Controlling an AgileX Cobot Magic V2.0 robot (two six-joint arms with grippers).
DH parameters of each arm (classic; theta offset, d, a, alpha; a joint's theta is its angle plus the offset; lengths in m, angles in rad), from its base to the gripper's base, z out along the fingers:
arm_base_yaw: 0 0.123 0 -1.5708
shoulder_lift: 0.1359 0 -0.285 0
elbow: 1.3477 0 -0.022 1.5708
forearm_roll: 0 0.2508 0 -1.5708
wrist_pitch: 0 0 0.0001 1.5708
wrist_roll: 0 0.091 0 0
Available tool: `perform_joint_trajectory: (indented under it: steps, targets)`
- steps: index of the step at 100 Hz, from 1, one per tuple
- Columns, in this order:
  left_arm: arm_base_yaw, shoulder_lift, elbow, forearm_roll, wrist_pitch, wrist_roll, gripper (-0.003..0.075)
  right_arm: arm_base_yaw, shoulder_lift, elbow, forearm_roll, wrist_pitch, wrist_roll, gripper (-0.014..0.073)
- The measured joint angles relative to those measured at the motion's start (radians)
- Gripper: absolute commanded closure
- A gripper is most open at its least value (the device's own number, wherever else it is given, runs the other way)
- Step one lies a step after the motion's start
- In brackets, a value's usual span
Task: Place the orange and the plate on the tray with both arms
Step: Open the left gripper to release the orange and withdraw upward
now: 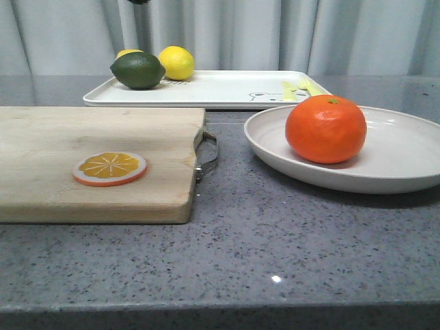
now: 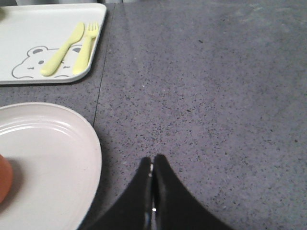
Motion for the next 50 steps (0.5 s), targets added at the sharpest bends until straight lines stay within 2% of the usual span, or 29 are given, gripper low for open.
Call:
perform_joint_trajectory:
  steps: [15, 20, 37, 44, 50]
  targets:
    - [0.028, -0.143, 0.119, 0.000, -0.016, 0.000, 0.0739, 0.031, 0.069, -0.072, 0.000, 0.111, 0.000, 0.0616]
    - [0.034, -0.188, 0.153, 0.000, -0.016, 0.000, 0.0739, 0.044, 0.102, -0.101, 0.000, 0.147, 0.000, 0.0566]
    - [0.040, -0.329, 0.255, 0.000, -0.018, 0.000, 0.0739, 0.087, 0.208, -0.208, 0.005, 0.265, 0.000, 0.0320]
    - [0.040, -0.375, 0.285, 0.000, -0.018, 0.000, 0.0739, 0.093, 0.257, -0.252, 0.024, 0.310, 0.000, 0.0264]
    - [0.040, -0.409, 0.310, 0.000, -0.018, 0.000, 0.0739, 0.094, 0.296, -0.285, 0.044, 0.345, 0.000, 0.0254]
